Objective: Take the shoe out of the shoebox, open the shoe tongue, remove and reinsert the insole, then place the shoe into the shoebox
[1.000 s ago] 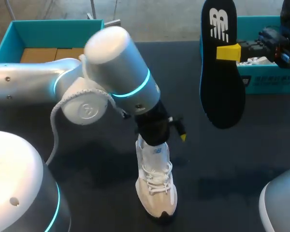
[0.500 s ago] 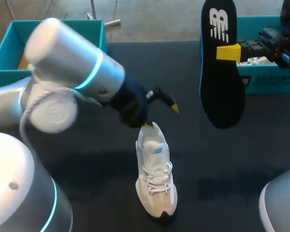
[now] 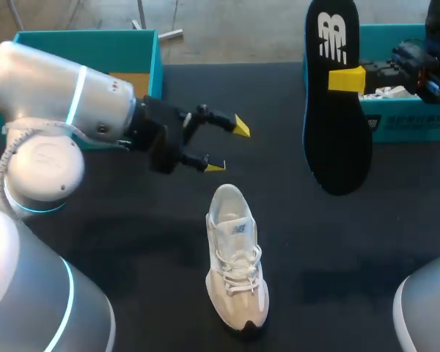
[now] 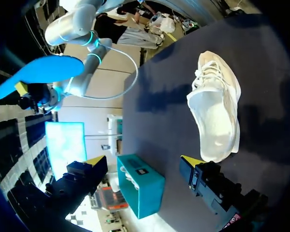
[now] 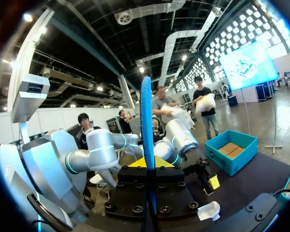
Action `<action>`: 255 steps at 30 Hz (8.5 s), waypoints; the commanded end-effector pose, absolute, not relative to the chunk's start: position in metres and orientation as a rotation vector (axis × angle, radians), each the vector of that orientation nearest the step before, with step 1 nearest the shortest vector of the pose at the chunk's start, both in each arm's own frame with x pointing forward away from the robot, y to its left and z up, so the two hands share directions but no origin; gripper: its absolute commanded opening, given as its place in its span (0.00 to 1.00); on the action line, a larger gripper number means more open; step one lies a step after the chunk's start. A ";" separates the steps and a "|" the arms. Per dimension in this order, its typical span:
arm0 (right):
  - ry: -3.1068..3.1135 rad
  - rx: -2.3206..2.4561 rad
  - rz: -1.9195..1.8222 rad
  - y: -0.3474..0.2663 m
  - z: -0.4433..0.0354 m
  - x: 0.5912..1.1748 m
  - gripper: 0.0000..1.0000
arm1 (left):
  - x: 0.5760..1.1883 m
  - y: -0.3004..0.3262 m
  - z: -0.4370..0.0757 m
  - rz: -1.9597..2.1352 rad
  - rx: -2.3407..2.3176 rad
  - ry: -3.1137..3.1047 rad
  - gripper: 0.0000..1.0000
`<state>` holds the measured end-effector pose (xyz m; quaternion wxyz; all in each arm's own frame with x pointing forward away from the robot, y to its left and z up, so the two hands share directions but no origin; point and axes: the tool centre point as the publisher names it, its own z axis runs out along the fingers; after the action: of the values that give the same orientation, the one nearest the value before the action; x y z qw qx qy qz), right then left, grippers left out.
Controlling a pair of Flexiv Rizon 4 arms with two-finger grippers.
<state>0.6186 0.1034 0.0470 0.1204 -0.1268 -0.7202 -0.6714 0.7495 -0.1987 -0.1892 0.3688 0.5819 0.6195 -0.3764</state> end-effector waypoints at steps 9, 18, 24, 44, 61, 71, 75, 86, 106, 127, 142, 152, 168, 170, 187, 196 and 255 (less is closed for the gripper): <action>-2.105 -0.370 -1.957 0.106 0.047 0.621 0.00 | 0.754 -0.191 -0.182 -1.105 1.418 1.434 1.00; -2.105 -0.370 -1.957 0.106 0.047 0.621 0.00 | 0.755 -0.189 -0.180 -1.097 1.402 1.411 1.00; -2.105 -0.370 -1.957 0.106 0.047 0.621 0.00 | 0.762 -0.186 -0.163 -1.126 1.329 1.258 1.00; -1.922 -0.482 -1.792 0.110 0.018 0.670 0.00 | 0.778 -0.178 -0.140 -1.142 1.253 1.159 1.00; -1.840 -0.551 -1.760 0.113 0.002 0.689 0.00 | 0.778 -0.178 -0.140 -1.142 1.253 1.159 1.00; -1.807 -0.552 -1.744 0.113 0.000 0.704 0.00 | 0.778 -0.178 -0.140 -1.142 1.253 1.159 1.00; -1.693 -0.647 -1.691 0.109 -0.011 0.729 0.00 | 0.778 -0.178 -0.140 -1.142 1.253 1.159 1.00; -1.478 -0.846 -1.553 0.108 -0.054 0.785 0.00 | 0.778 -0.178 -0.140 -1.142 1.253 1.159 1.00; -1.398 -0.966 -1.479 0.109 -0.076 0.809 0.00 | 0.778 -0.178 -0.140 -1.142 1.253 1.159 1.00; -1.239 -1.209 -1.275 0.121 -0.112 0.854 0.00 | 0.778 -0.178 -0.140 -1.142 1.253 1.159 1.00; -1.239 -1.209 -1.275 0.121 -0.112 0.854 0.00 | 0.785 -0.191 -0.141 -1.134 1.256 1.160 1.00; -1.216 -1.245 -1.235 0.138 -0.129 0.853 0.00 | 0.797 -0.204 -0.138 -1.144 1.241 1.162 1.00; -1.209 -1.269 -1.222 0.149 -0.138 0.853 0.00 | 0.805 -0.219 -0.146 -1.147 1.218 1.161 1.00; -1.209 -1.269 -1.222 0.149 -0.138 0.853 0.00 | 0.806 -0.222 -0.146 -1.137 1.215 1.157 1.00; -1.209 -1.269 -1.222 0.149 -0.138 0.853 0.00 | 0.811 -0.249 -0.145 -1.121 1.196 1.163 0.56; -1.209 -1.269 -1.222 0.149 -0.138 0.853 0.00 | 0.811 -0.251 -0.139 -1.110 1.178 1.159 0.37; -1.205 -1.237 -1.259 0.134 -0.144 0.811 1.00 | 0.804 -0.158 -0.152 -1.629 1.028 1.609 0.00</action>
<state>0.8131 0.1339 -0.1454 0.4834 -0.5049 -0.4947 -0.5164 0.8030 -0.1731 -0.1581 0.4123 0.4205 0.5631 -0.5798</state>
